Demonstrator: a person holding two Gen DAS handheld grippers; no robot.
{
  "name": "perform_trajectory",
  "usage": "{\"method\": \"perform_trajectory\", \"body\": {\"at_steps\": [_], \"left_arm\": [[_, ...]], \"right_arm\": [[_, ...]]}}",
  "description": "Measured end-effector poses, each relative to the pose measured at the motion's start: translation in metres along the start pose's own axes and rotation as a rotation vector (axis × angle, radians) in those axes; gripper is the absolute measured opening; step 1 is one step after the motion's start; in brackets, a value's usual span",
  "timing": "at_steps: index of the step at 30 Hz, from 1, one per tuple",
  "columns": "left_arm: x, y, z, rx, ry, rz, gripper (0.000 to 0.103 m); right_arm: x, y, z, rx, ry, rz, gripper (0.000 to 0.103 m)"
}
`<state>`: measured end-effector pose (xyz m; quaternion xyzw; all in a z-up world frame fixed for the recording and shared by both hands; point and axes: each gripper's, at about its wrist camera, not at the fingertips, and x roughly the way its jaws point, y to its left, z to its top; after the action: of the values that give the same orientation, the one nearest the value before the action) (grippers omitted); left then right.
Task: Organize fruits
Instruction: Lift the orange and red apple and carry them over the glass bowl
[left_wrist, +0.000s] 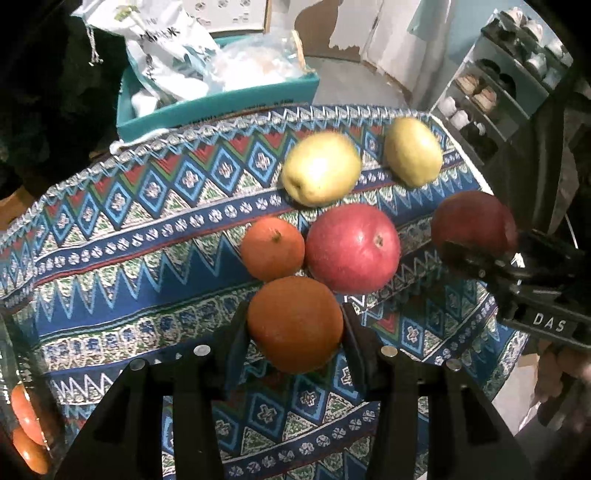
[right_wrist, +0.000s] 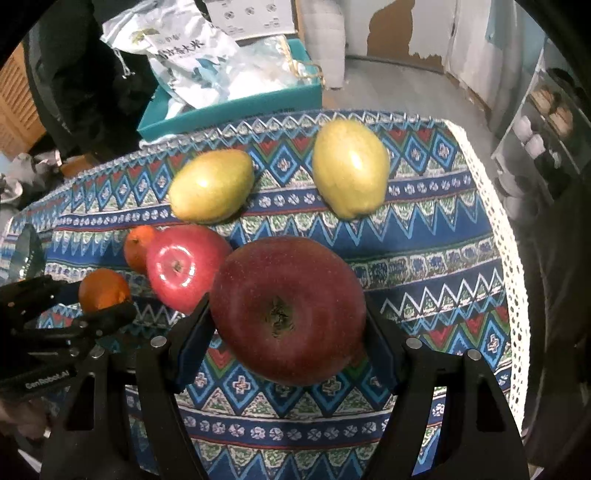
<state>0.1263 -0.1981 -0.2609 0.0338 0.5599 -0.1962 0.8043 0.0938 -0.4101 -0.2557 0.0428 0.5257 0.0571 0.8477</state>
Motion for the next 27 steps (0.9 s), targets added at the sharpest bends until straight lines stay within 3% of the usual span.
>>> {"method": "perform_trajectory", "body": {"at_steps": [27], "left_arm": [[-0.102, 0.015, -0.001, -0.037, -0.204, 0.041, 0.048]], "right_arm": [[-0.07, 0.057, 0.023, -0.102, -0.166, 0.072, 0.075]]}}
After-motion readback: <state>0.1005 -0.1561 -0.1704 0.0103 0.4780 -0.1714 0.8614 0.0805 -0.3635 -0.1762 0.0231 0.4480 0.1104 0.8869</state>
